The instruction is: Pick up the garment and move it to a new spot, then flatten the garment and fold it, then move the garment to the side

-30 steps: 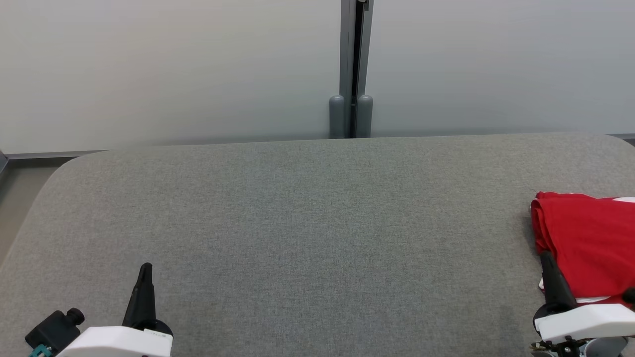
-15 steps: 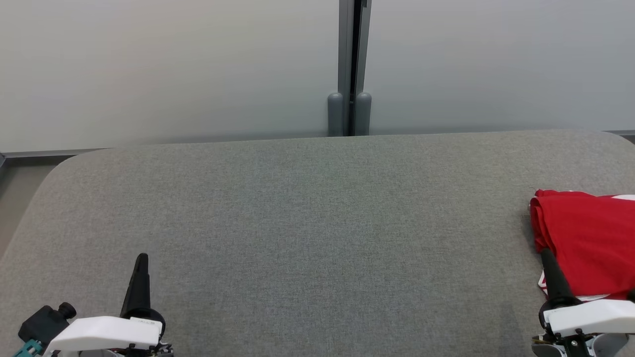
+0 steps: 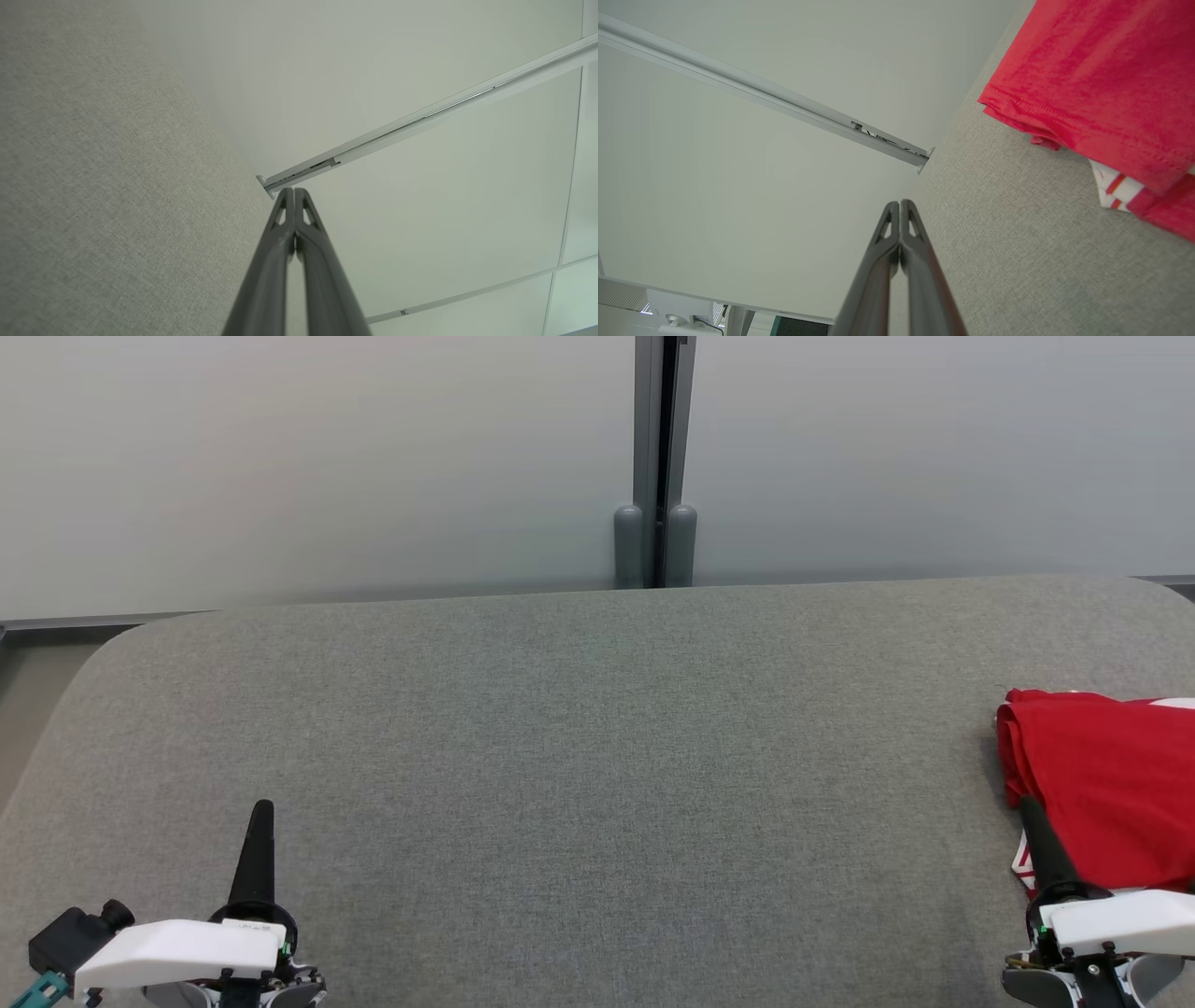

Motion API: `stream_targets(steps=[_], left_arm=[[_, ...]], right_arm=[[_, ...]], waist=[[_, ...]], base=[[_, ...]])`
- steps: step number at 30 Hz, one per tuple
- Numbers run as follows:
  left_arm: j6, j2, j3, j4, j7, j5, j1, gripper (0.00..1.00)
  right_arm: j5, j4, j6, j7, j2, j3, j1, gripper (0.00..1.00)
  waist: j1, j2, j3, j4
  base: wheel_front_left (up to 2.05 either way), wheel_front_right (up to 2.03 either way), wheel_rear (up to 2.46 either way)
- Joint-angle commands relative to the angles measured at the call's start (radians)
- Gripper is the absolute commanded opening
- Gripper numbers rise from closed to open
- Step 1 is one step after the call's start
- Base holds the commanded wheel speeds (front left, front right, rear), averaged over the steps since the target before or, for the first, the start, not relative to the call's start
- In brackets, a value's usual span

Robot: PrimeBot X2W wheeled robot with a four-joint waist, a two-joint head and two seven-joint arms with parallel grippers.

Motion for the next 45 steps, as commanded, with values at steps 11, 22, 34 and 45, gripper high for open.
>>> stream_targets(steps=[11,22,34,45], left_arm=[[-0.008,0.003,0.016,-0.009,0.030,-0.107,-0.039,0.00],[-0.009,0.002,0.026,-0.009,0.055,-0.197,-0.049,0.00],[-0.009,0.001,0.034,-0.008,0.079,-0.283,-0.059,0.00],[-0.011,0.000,0.041,-0.007,0.101,-0.357,-0.069,0.00]], right_arm=[[0.103,-0.003,0.000,0.032,0.002,-0.020,-0.025,0.00],[0.188,-0.001,0.000,0.058,0.008,-0.032,-0.033,0.00],[0.273,0.002,0.000,0.083,0.014,-0.046,-0.039,0.00],[0.342,0.004,0.000,0.103,0.019,-0.056,-0.046,0.00]], waist=[[0.0000,0.0000,0.005,-0.003],[0.0000,0.0000,0.011,-0.006],[0.0000,0.0000,0.017,-0.009],[-0.0001,0.0000,0.022,-0.012]], base=[[0.00,0.00,0.00],[0.00,0.00,0.00],[0.00,0.00,0.00],[0.00,0.00,0.00]])
